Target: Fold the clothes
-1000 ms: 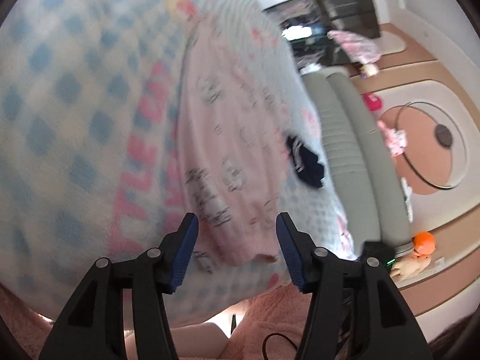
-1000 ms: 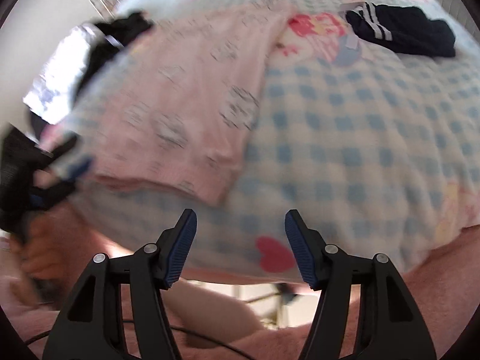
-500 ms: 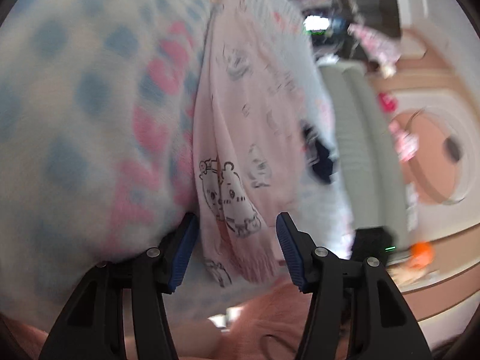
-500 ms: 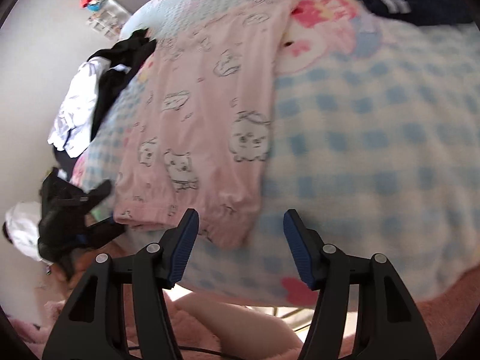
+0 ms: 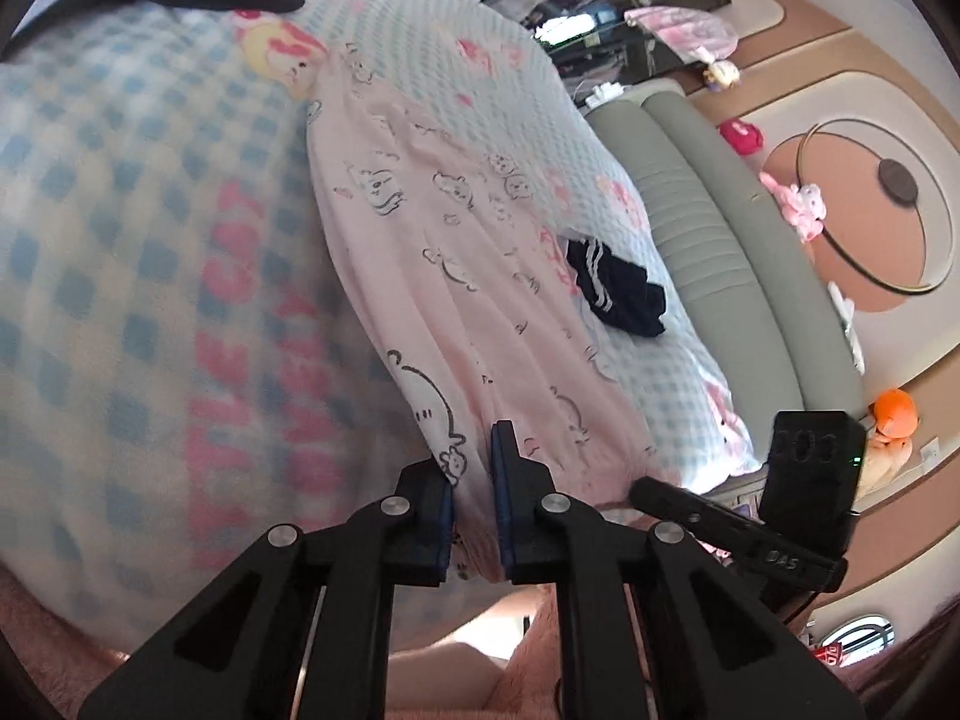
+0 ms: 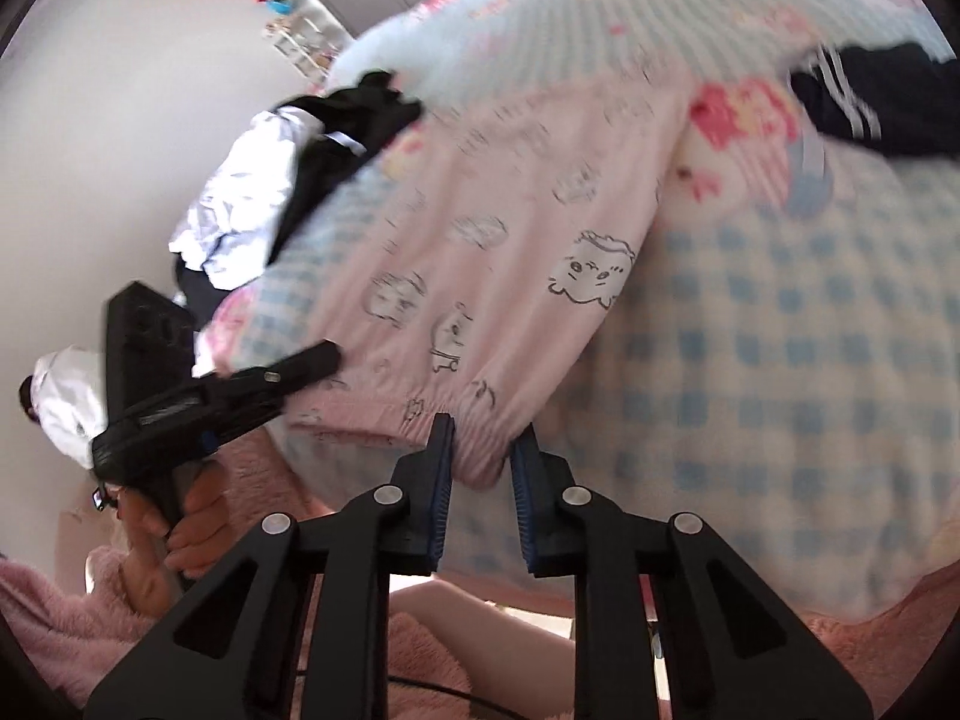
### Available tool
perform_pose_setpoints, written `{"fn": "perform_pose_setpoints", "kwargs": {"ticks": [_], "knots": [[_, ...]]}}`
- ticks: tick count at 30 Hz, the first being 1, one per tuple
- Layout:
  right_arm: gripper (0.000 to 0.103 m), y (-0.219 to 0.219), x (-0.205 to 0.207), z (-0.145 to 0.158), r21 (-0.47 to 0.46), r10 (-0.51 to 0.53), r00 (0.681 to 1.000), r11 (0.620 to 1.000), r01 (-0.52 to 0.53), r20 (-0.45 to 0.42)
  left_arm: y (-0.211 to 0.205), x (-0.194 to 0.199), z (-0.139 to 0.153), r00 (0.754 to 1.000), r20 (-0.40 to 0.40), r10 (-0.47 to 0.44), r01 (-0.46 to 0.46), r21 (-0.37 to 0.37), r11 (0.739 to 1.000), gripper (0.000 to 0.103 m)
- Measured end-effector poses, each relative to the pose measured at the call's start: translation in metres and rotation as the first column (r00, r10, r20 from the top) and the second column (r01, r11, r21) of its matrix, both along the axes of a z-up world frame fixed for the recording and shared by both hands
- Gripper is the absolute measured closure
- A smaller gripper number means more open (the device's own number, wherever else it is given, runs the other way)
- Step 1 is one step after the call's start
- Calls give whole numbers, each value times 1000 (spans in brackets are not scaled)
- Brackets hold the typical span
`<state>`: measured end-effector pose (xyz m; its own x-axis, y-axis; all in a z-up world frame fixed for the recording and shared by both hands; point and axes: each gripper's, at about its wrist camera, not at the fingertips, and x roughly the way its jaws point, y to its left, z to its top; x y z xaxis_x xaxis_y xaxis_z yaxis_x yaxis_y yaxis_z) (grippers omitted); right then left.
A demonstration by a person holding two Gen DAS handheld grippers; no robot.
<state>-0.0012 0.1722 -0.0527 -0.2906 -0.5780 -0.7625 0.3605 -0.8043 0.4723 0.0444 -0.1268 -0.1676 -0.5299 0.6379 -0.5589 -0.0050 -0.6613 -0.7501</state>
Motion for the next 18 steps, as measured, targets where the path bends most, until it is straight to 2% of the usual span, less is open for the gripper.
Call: {"fn": "perform_pose_setpoints", "kwargs": {"ticks": [1, 3, 4, 5, 6, 7, 9, 11, 13, 15, 16, 18], "knots": [[85, 5, 4, 2, -1, -3, 1000, 1000, 3, 11, 5, -1, 0, 1000, 9, -10, 10, 6, 1000, 91], [82, 14, 11, 1, 22, -34, 998, 999, 33, 49, 12, -5, -12, 996, 63, -57, 56, 18, 998, 83], [69, 18, 13, -4, 55, -69, 995, 996, 65, 76, 15, -7, -18, 992, 91, -82, 80, 25, 996, 67], [62, 22, 12, -9, 76, -90, 991, 994, 83, 94, 12, -10, -27, 990, 127, -66, 62, 34, 998, 58], [58, 25, 9, -13, 90, -103, 989, 992, 94, 109, 3, -11, -32, 987, 154, -38, 32, 42, 999, 58], [58, 29, 3, -15, 91, -115, 987, 990, 105, 111, -6, -12, -34, 986, 167, -8, -1, 54, 999, 58], [58, 38, -13, -16, 77, -135, 985, 989, 128, 103, -19, -20, -30, 990, 138, 29, -35, 47, 998, 57], [50, 46, -29, -17, 64, -156, 983, 987, 151, 95, -28, -31, -26, 994, 101, 52, -54, 19, 998, 52], [48, 51, -49, -27, 44, -164, 979, 986, 160, 119, -32, -46, -34, 992, 114, 60, -64, 34, 997, 52], [48, 51, -69, -45, -13, -150, 972, 988, 155, 180, -29, -59, -47, 990, 135, 48, -61, 96, 994, 52], [48, 51, -76, -55, -38, -166, 964, 983, 177, 207, -27, -62, -52, 991, 127, 37, -53, 125, 991, 54], [48, 51, -88, -76, -74, -222, 940, 966, 249, 257, -23, -62, -54, 993, 113, 43, -52, 84, 995, 68]]}}
